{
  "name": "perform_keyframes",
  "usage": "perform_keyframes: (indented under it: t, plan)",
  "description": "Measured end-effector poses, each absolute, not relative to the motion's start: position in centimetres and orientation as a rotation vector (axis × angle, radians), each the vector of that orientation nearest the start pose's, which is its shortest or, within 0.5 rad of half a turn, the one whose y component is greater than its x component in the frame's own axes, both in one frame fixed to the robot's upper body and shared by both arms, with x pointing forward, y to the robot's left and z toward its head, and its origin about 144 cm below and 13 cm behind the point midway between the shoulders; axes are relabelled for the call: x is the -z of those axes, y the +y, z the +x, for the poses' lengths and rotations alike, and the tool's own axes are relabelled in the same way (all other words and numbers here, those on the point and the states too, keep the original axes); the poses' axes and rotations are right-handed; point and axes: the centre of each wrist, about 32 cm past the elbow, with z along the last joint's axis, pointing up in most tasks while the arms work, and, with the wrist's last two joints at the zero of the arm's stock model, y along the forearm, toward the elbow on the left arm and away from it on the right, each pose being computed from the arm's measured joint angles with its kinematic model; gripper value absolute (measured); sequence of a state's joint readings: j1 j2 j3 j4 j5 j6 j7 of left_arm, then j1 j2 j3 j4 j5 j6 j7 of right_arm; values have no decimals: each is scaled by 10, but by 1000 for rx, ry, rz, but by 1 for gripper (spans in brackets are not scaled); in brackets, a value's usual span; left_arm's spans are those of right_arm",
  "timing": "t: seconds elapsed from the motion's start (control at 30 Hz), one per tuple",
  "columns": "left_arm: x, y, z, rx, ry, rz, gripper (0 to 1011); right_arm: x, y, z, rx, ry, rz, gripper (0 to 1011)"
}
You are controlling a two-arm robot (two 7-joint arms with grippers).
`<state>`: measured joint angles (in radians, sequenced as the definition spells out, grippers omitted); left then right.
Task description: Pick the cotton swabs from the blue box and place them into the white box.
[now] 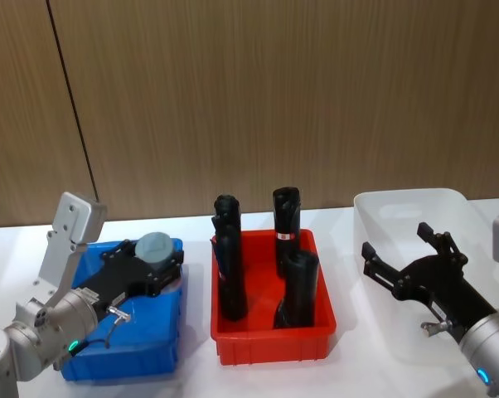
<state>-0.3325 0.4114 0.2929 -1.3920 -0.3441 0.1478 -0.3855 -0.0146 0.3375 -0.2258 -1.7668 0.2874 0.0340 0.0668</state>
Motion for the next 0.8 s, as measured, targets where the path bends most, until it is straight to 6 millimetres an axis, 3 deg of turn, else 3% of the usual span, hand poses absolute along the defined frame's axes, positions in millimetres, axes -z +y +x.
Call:
perform_keyframes:
  t: [0.8]
  plan:
    - [-1218,288,549,-613,-26,111,663,-1189,-237,443,1230,-75,26,1002]
